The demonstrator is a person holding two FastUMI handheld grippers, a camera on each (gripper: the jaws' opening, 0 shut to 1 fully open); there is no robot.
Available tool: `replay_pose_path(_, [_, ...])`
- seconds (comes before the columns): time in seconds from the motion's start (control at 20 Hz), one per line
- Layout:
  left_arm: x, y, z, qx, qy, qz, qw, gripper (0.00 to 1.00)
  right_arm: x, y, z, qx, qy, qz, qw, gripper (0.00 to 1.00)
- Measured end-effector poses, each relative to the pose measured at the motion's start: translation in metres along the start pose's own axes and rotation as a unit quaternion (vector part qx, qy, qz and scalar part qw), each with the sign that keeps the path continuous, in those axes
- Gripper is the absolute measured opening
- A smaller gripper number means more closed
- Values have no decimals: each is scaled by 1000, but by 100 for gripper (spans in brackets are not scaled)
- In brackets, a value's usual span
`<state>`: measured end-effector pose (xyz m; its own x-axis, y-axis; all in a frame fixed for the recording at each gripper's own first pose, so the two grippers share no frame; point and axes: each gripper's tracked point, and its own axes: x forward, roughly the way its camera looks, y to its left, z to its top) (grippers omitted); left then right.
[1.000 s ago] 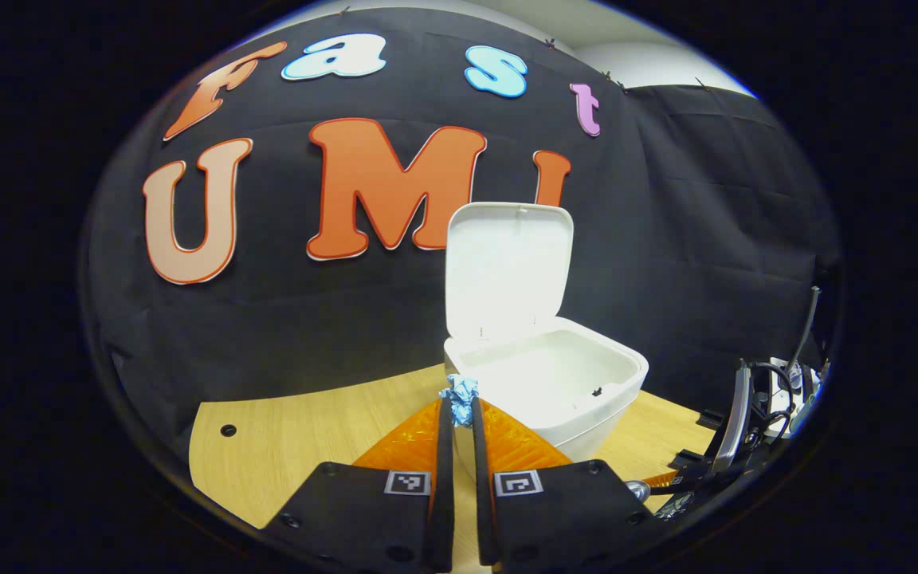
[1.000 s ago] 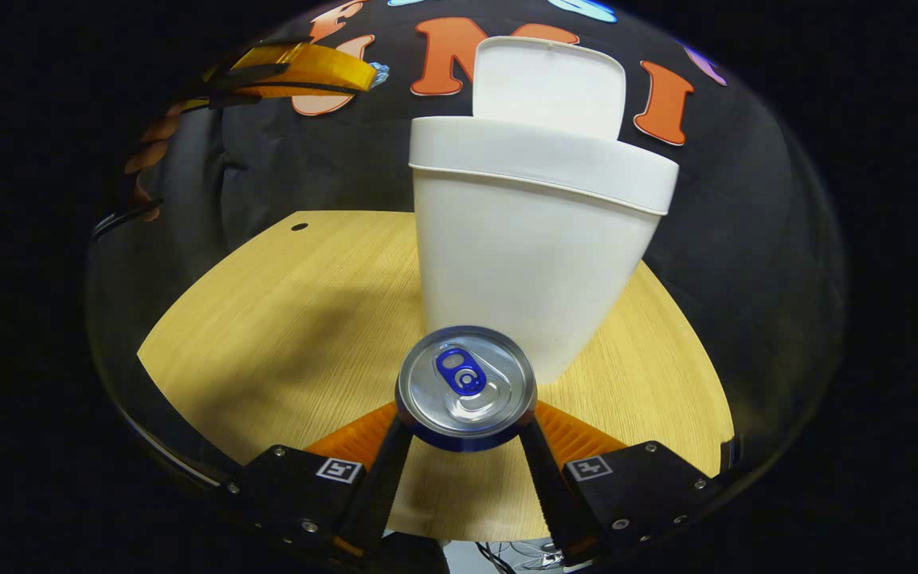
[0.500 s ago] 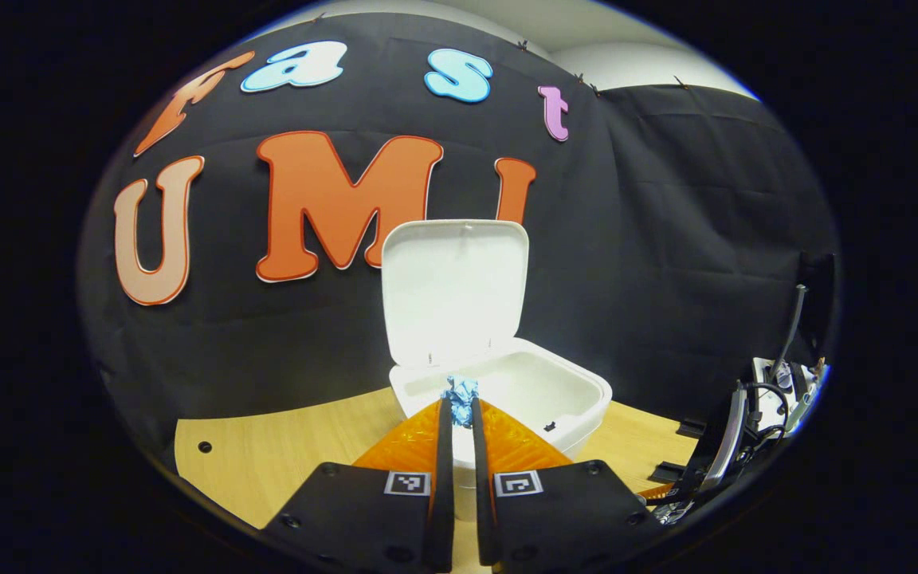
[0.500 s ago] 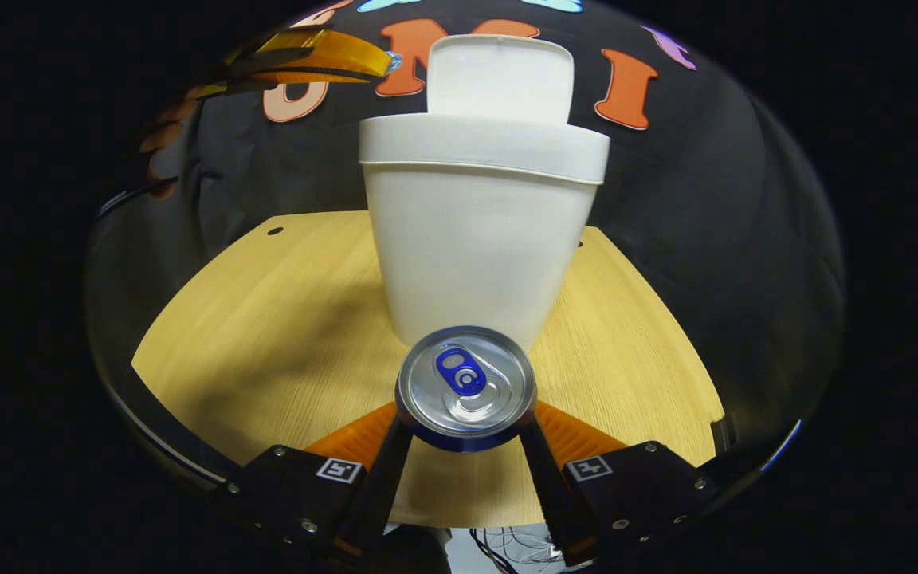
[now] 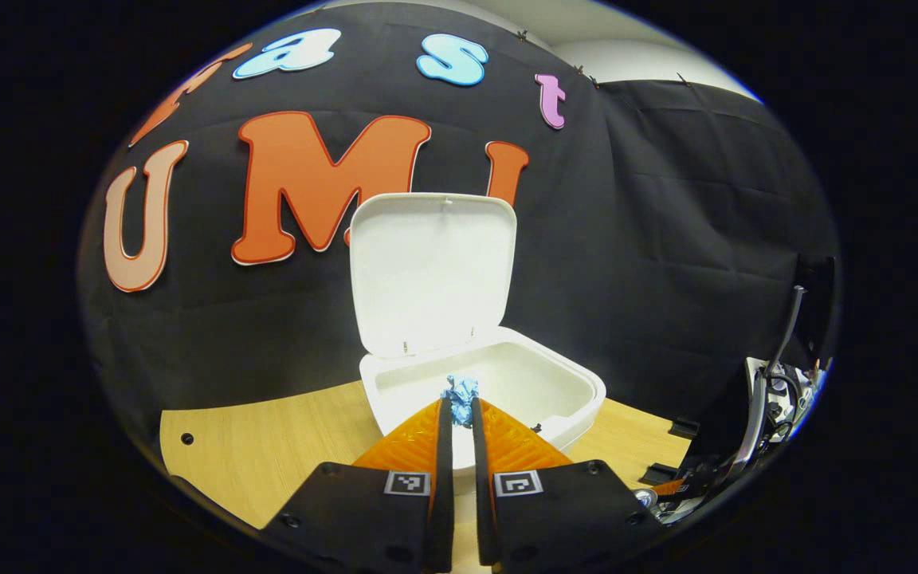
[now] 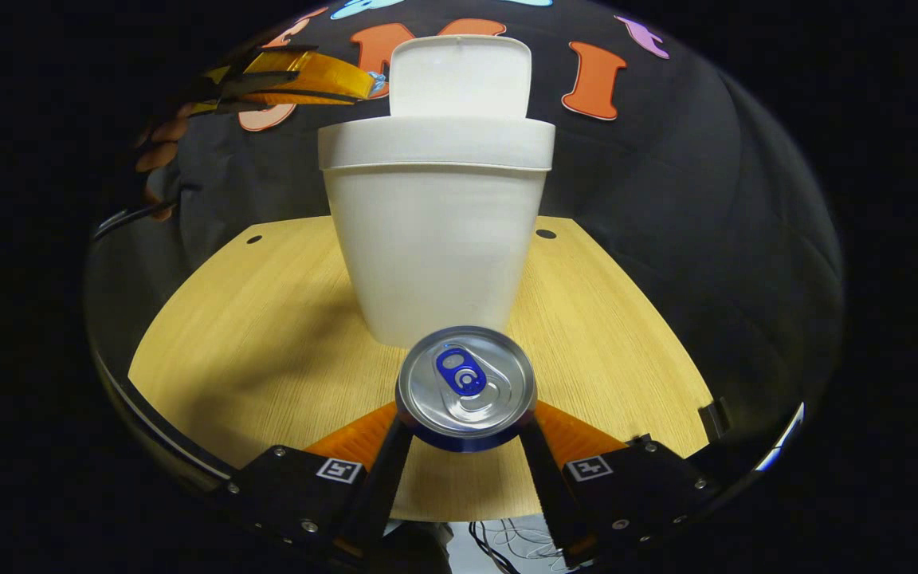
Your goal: Press the lid of the desktop garbage bin to open it, pick up the crumpled paper on the desktop and throw it into the bin, then pick up the pop can on the desktop and drop it into the bin, and finally close the garbage bin lid.
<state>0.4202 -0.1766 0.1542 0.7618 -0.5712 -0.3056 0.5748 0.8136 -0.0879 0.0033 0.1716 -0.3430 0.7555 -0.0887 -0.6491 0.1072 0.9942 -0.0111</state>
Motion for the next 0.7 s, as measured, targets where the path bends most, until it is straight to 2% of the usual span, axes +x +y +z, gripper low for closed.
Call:
replay_pose_path(0.15, [4,-1,-11,-6,14,-5,1000,18,-2,-3,2,1,-4,-4,1000,78])
replay_pose_path(0.2, [5,-1,-14,-8,19,-6,1000,16,-4,-4,5,0,-6,-7,1000,78])
replay_pose_path(0.4, [3,1,-18,-6,27,-5,1000,21,-8,-9,16,0,-13,-12,1000,78])
replay_pose_path(0.5, [2,3,-19,2,25,-2,1000,30,-8,-11,21,1,-17,-14,1000,78])
replay_pose_path(0.6, [0,5,-18,8,25,2,1000,29,-9,-15,23,1,-19,-16,1000,78])
replay_pose_path(0.7, [-1,6,-19,6,26,3,1000,37,-13,-18,27,1,-22,-18,1000,78])
